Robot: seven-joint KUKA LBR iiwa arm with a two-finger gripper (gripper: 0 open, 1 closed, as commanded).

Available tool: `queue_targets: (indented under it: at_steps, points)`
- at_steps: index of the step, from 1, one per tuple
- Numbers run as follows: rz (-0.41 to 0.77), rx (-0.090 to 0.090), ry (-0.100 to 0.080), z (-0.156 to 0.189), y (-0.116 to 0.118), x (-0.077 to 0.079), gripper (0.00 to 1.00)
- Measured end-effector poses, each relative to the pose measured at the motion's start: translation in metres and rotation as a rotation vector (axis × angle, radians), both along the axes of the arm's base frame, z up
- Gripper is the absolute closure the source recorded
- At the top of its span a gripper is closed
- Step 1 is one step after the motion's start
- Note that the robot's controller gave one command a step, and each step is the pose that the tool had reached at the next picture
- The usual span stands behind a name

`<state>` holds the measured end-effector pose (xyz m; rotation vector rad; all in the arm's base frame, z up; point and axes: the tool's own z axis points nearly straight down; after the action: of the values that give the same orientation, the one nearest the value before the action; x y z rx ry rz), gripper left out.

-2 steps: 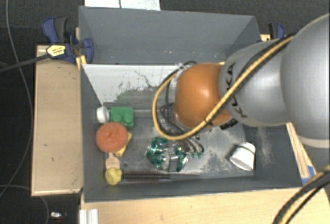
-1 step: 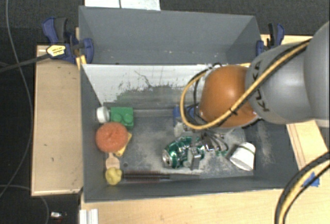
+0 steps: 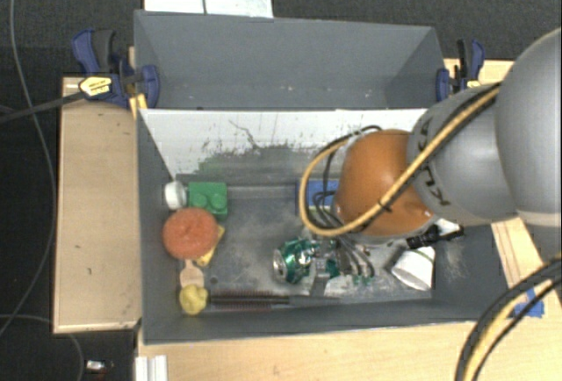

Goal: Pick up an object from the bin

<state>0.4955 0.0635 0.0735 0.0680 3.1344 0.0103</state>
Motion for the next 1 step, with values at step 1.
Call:
queue_targets:
  at_steps: [1]
  points:
    - [-0.002,0.0,0.005,-0.0027,0.0003,-0.0016,0.0]
